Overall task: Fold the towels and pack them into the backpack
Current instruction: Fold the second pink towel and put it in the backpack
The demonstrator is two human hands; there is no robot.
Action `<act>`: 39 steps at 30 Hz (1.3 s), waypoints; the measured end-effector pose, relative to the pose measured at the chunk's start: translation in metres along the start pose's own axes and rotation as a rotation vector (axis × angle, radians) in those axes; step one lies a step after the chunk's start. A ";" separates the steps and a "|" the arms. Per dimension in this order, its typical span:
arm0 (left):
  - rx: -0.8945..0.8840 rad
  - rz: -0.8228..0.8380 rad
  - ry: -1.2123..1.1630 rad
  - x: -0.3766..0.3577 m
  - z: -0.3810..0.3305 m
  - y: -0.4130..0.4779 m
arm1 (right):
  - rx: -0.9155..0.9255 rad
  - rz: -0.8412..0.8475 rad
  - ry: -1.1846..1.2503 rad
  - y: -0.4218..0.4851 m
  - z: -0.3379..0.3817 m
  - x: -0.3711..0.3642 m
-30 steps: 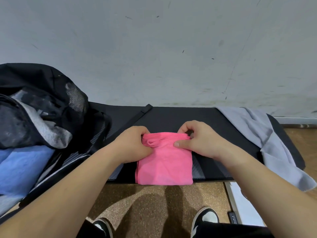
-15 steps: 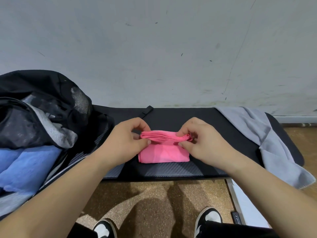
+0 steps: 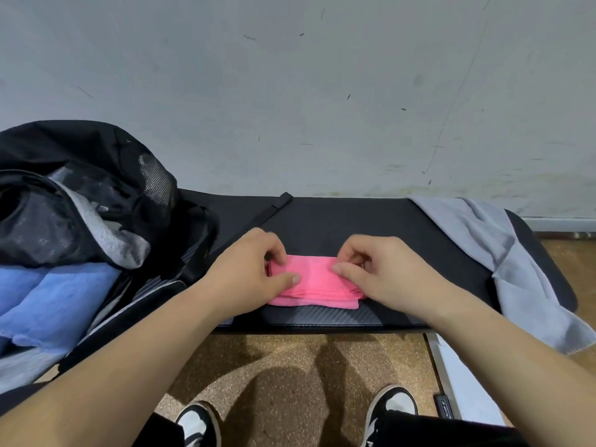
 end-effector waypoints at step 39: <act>0.447 -0.537 -0.948 0.180 0.199 -0.275 | 0.279 -0.020 0.135 0.017 0.360 -0.096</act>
Point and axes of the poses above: each hand's wrist, its own y-axis towards the middle knuckle, its own x-axis out of the back of the hand, z = x × y, the point moved 9 cm from there along y, towards the middle knuckle, and after that the axes turned 5 degrees about z, right-handed, at the moved point
